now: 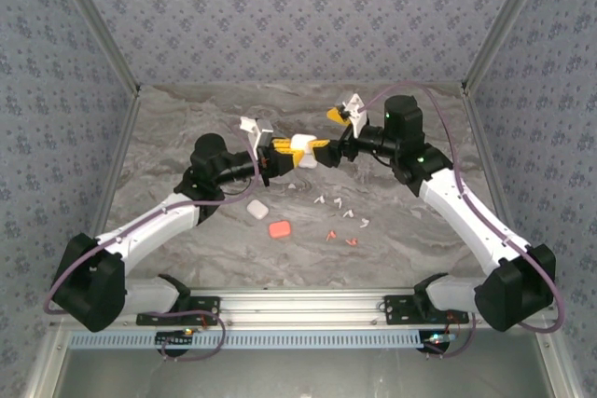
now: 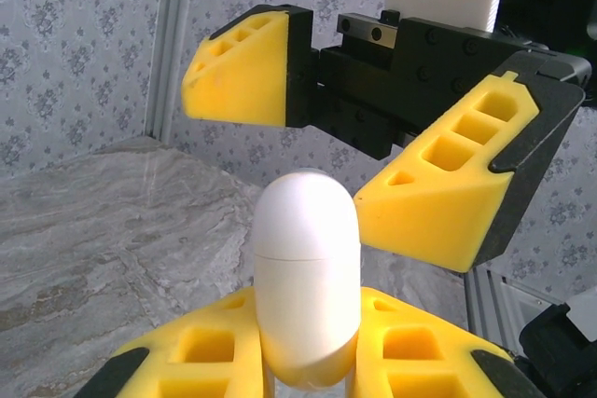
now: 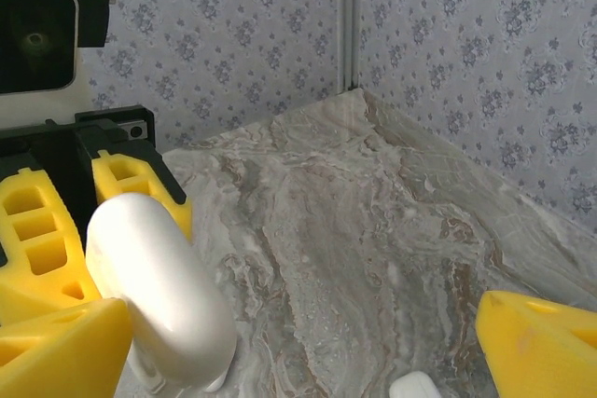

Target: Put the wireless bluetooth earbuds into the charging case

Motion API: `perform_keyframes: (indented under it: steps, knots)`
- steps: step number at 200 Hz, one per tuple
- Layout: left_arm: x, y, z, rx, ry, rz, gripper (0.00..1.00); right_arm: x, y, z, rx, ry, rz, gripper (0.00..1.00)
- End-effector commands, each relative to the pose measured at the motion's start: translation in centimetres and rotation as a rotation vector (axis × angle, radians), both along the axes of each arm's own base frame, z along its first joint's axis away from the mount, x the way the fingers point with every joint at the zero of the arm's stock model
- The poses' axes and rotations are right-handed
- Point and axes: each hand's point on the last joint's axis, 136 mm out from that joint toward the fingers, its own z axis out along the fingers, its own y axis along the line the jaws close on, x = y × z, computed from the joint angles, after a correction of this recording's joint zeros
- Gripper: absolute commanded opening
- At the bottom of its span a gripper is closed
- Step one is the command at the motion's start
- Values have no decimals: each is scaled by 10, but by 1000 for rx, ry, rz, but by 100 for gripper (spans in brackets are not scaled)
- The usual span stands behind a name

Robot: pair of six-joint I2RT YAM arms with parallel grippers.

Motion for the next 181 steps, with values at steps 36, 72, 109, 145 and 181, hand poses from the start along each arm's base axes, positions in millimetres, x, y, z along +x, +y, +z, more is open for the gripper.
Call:
perform_keyframes:
  steps: [36,72,109,145,181]
  knots:
    - [-9,-1,33,-35,-103,-26,2,17,-6,17,-22,-9,-56,96]
    - [-8,-1,32,-31,-104,-25,2,23,-7,17,-31,1,-65,96]
    - [-7,-1,31,-24,-103,-21,2,23,-9,25,-19,0,-65,96]
    - [-7,-1,29,-15,-102,-16,2,17,-24,40,3,3,-100,98]
    - [-9,2,28,-8,-109,-7,1,22,-63,31,-17,109,-322,100]
